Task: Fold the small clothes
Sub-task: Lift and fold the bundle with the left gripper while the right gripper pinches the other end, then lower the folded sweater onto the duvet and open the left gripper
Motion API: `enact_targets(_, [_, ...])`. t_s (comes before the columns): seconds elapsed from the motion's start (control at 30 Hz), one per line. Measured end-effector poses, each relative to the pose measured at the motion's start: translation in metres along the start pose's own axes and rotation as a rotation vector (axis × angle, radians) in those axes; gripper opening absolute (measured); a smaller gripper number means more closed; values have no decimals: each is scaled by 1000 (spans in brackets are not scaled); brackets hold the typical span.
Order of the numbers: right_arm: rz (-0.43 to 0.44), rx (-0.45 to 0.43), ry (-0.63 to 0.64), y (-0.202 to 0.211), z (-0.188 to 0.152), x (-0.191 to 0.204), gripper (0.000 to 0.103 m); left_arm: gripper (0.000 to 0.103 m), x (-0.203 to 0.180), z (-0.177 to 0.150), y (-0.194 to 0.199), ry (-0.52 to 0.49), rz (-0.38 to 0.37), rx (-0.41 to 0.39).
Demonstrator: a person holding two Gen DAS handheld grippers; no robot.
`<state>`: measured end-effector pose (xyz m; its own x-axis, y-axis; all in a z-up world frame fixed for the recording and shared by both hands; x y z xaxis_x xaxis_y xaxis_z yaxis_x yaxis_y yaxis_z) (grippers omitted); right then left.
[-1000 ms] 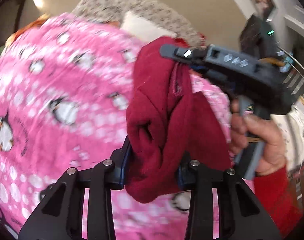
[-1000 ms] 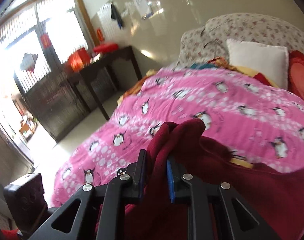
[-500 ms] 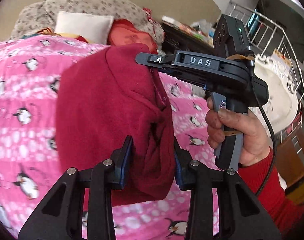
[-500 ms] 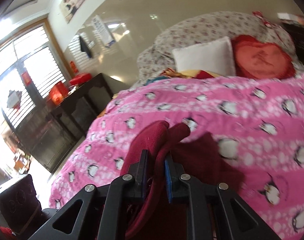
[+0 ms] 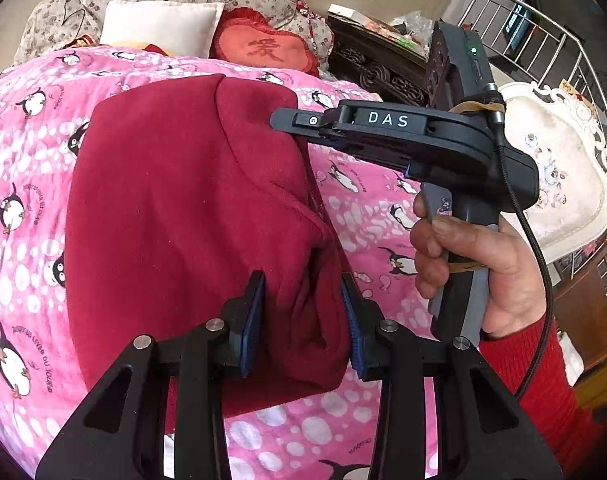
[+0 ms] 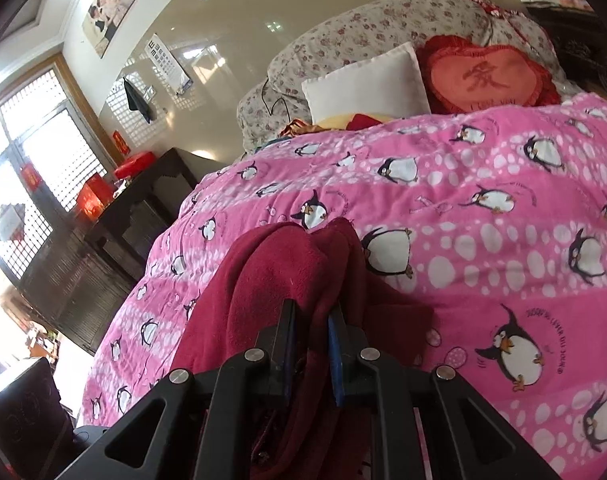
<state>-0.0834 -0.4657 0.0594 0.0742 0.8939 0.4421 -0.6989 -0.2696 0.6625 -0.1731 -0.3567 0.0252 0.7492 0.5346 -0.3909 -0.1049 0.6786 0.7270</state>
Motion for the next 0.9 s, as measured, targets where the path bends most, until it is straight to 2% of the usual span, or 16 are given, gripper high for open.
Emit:
enact_targets(0.23, [-67,45,-15,-19,-8,-15,14,35,0,-5,-7,21,-7,14])
enact_targets(0.37, [-50,63,-67,-27,-13,-27,15,35,-1,-9,-7,40,-15,29])
enact_targets(0.4, [-41,61,-78,-25,-13,-26,18,35,-1,-10,-4,49,-26,42])
enact_targets(0.43, [-41,56,-83,-20,-14,-25,29,35,-2,-11,2,53,-46,49])
enact_targets(0.47, [-64,41,-82,-9,-14,-23,35,36,-2,-11,8,49,-57,51])
enact_targets(0.5, [-78,29,-80,-1,-14,-22,40,42,-2,-12,17,40,-60,47])
enact_targets(0.53, [-79,16,-84,9,-14,-20,41,48,-1,-13,28,29,-64,37])
enact_targets(0.6, [-34,-15,-105,36,-19,-11,43,54,4,-15,52,7,-64,0])
enact_targets(0.7, [24,-23,-104,62,-36,8,49,64,19,-20,76,-18,-1,-52])
enact_targets(0.73, [42,-18,-99,66,-42,17,50,64,25,-21,79,-21,19,-61])
enact_targets(0.9, [124,99,-109,50,-83,50,57,64,62,-33,60,30,99,-23])
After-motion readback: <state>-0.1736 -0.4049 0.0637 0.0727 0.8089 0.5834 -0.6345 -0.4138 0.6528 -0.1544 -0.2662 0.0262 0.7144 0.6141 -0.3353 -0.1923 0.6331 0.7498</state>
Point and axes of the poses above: each gripper's, at about its wrist camera, not at the fingertips, and y roughly against the way its jaws point, x to its left, z to its top, the point moved 9 cm from there along -y, roughly the way its jaws point, and after that the axes turned 6 degrees about x, right-handed, at the moved point
